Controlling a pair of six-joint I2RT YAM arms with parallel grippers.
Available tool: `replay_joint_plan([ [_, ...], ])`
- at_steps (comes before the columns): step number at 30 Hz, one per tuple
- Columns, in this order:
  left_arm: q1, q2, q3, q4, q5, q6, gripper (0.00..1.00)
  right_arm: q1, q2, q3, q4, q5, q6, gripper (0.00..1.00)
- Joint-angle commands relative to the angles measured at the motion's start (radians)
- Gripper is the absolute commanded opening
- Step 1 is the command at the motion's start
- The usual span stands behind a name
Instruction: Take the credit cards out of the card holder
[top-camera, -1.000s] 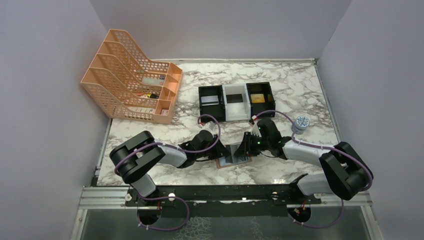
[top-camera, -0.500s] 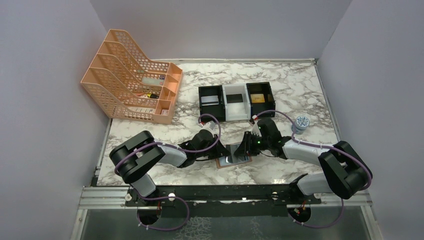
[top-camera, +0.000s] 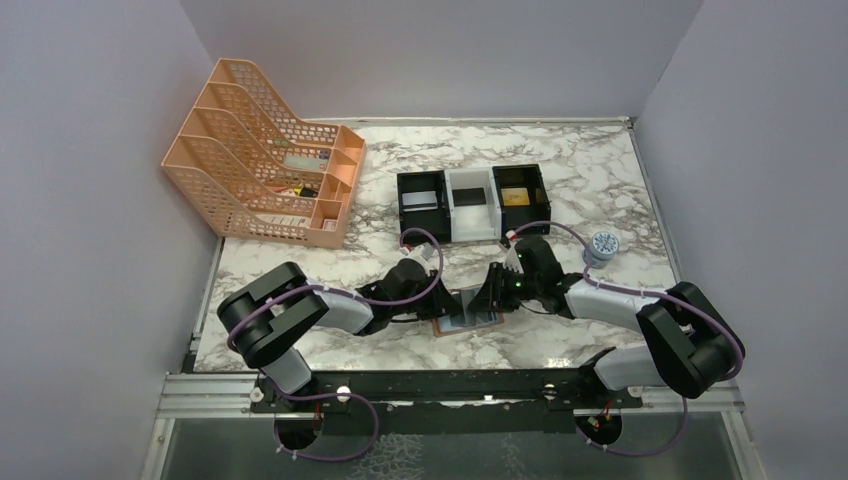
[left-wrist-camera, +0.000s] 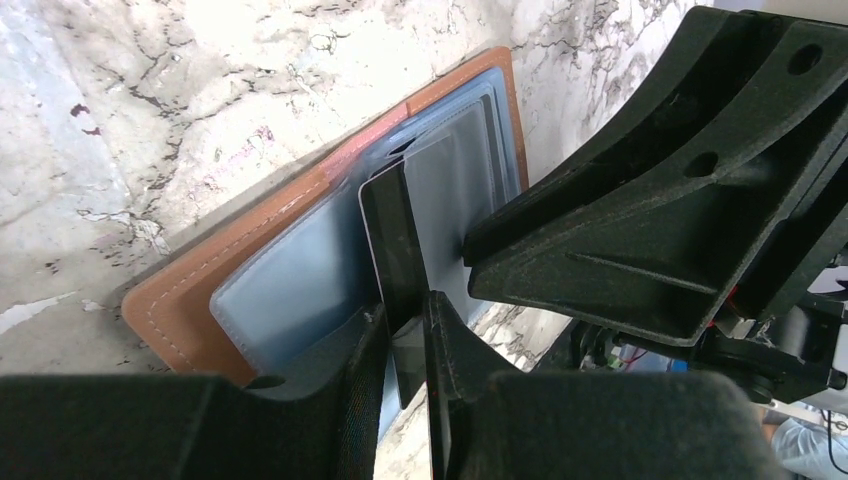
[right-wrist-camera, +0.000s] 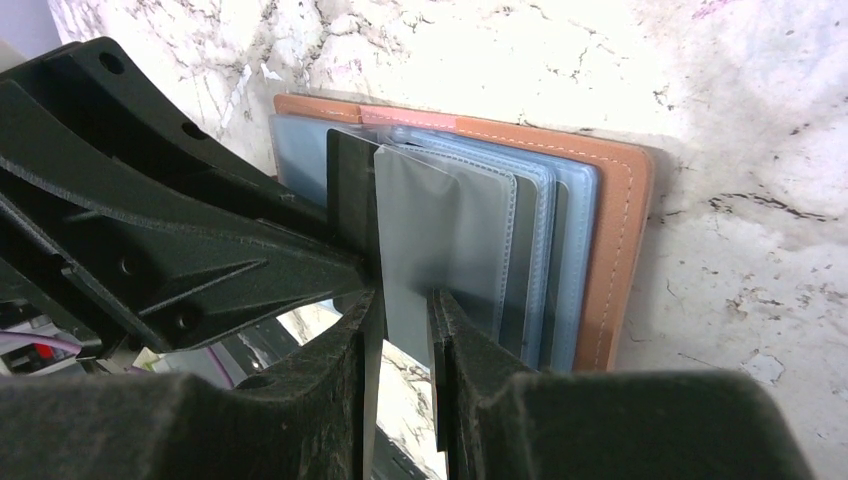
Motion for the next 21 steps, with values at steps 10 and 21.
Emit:
replay_joint_plan([
  [10,-0.010,-0.020,0.005,0.063,0.055,-0.022,0.13,0.000,0.021,-0.037,0.008,0.074,0.024,0.25],
  [21,0.000,-0.047,-0.040,0.064,0.025,-0.056,0.00,-0.001,0.011,-0.034,-0.011,0.100,0.013,0.25],
])
